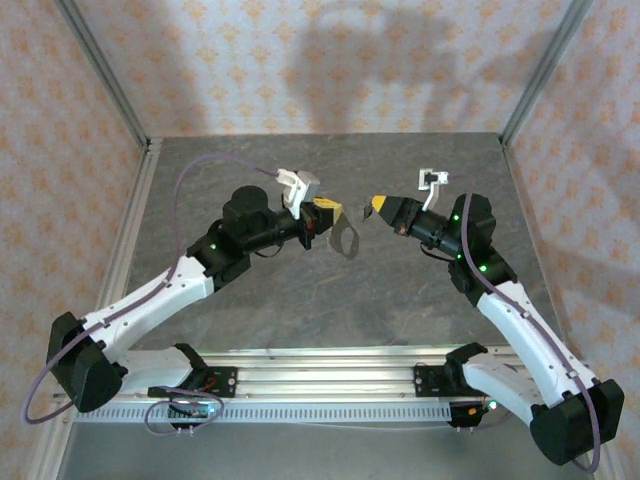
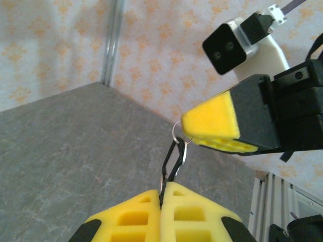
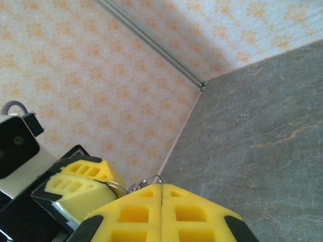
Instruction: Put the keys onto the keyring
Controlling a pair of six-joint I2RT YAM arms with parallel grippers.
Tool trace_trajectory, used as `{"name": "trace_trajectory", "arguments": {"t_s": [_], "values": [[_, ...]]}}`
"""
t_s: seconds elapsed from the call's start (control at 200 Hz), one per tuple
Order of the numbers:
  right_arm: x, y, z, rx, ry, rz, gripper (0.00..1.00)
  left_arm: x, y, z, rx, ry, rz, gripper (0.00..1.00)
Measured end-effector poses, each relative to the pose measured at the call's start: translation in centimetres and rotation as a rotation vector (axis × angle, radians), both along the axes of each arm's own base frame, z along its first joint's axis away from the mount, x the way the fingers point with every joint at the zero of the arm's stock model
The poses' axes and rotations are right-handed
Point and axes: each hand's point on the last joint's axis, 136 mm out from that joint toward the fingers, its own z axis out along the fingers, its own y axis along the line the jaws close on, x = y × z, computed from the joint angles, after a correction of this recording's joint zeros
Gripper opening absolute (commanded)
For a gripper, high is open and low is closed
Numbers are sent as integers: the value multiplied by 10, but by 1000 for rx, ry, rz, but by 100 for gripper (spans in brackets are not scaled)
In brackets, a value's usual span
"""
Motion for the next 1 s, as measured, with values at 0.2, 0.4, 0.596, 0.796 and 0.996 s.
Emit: {"name": "trace_trajectory", "arguments": {"t_s": [0.2, 0.4, 0.596, 0.796, 0.996], "values": [[-4, 3, 0, 0, -3, 30, 0, 6, -12, 0, 10, 0, -33, 0], [-12, 4, 7, 9, -22, 56, 0, 8, -21, -13, 28, 27, -55, 0], [-19, 4, 15, 20, -49, 73, 0, 8, -23, -13, 26, 30, -59, 0], [-19, 6, 13, 19, -44, 83, 0, 9, -25, -4, 12, 14, -64, 0], [-18, 14, 5, 11, -19, 104, 0, 10, -26, -2, 9, 9, -64, 0]]}}
